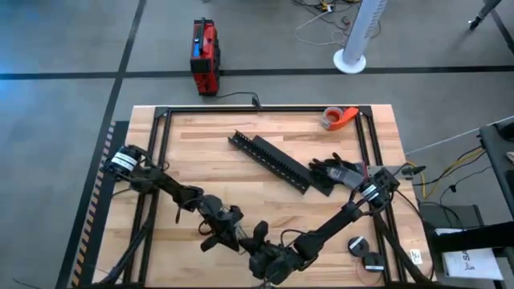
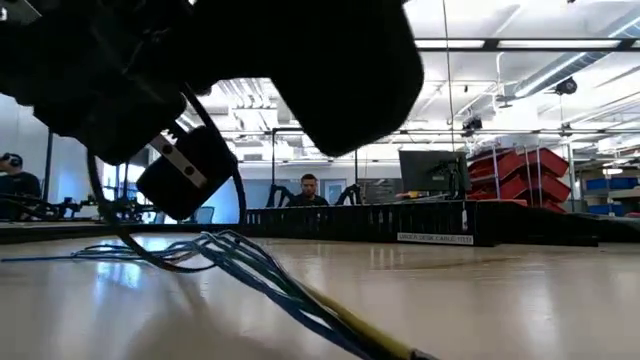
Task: Ziptie cables
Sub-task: Wrap the zip tie around the cable bundle
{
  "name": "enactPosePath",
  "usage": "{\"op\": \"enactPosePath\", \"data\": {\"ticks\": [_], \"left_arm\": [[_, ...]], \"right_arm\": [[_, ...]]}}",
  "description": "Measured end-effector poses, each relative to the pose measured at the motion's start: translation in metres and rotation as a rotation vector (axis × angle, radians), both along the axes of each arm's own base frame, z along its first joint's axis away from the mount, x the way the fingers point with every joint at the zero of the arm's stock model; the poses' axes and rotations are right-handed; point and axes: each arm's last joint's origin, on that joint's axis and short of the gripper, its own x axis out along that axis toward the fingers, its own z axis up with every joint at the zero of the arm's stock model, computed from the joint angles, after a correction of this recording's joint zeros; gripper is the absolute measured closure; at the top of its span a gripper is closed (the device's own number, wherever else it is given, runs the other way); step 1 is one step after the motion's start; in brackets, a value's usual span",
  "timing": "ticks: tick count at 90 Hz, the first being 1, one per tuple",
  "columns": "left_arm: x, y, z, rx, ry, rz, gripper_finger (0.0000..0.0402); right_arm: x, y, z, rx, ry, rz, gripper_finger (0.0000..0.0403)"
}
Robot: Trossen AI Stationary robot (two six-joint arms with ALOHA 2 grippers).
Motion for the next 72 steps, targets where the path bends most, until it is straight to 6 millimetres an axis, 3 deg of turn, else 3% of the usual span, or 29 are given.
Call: {"op": "enactPosePath", "data": {"ticks": [60, 72], "left_arm": [[0.001, 0.014, 0.008, -0.035, 0.019, 0.0, 0.0401], [-0.004, 0.019, 0.011, -0.013, 0.041, 0.005, 0.0385]], "right_arm": [[-0.003, -0.003, -0.009, -0.011, 0.05, -0.031, 0.0403], [-0.004, -0.003, -0.009, -0.005, 0.046, -0.044, 0.0403]]}}
